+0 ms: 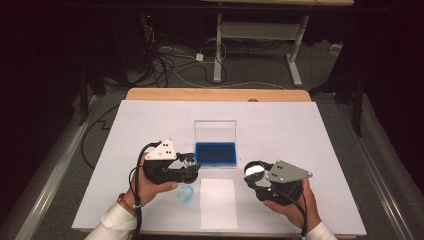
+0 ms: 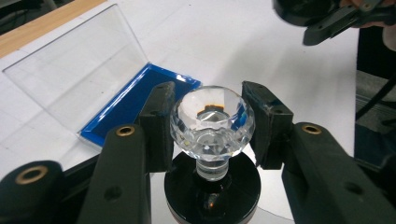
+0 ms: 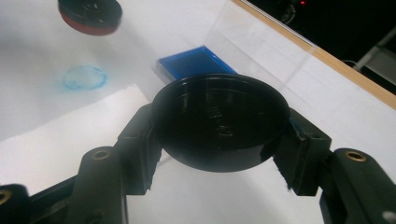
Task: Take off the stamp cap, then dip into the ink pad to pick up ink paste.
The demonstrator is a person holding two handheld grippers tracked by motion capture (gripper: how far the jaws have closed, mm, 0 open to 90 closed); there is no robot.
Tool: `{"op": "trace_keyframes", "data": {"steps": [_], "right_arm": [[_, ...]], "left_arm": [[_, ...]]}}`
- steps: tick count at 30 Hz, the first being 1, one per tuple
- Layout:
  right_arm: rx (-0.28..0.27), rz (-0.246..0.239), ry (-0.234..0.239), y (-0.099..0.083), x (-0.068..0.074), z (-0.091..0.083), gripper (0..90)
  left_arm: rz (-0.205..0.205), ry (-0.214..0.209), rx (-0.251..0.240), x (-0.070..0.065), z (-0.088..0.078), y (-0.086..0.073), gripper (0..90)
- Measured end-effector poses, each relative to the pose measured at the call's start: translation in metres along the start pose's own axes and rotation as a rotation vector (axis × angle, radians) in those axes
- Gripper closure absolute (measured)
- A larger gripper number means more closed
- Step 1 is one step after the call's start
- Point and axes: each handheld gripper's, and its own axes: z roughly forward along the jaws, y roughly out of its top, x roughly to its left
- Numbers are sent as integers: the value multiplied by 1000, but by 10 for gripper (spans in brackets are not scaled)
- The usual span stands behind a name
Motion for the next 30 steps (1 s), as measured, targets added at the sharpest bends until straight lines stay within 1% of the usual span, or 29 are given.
{"op": "trace_keyframes", "data": {"steps": [2, 5, 8, 10, 12, 15, 18, 21, 24, 26, 28, 30], "right_arm": [[-6, 16, -14, -6, -3, -6, 392], [-5, 38, -33, -15, -5, -12, 392], [-14, 56, -39, -25, -8, -18, 392], [-18, 70, -46, -31, -9, -22, 392], [-16, 79, -59, -36, -10, -25, 392], [-14, 90, -63, -43, -9, -29, 392], [-4, 93, -65, -47, -9, -32, 392], [-3, 99, -73, -49, -10, -35, 392], [-9, 105, -78, -49, -12, -36, 392], [-8, 101, -82, -49, -13, -36, 391], [-11, 107, -82, -49, -13, -36, 391], [-7, 112, -79, -50, -14, -36, 391]], "left_arm": [[-4, -4, -3, 1, 0, 0, 551], [-3, 5, 5, 2, 2, -1, 551], [-7, 9, 7, 5, 2, -3, 551], [-13, 11, -1, 6, 1, -4, 551], [-12, 23, -5, 8, 0, -3, 551], [-9, 34, -16, 10, -3, -2, 551], [-13, 41, -23, 12, -3, -1, 551], [-17, 38, -22, 12, -1, -1, 551], [-12, 35, -16, 12, 4, 1, 551], [-11, 31, -16, 12, 8, 3, 551], [1, 32, -5, 13, 12, 7, 551], [8, 31, -7, 13, 17, 11, 551]]}}
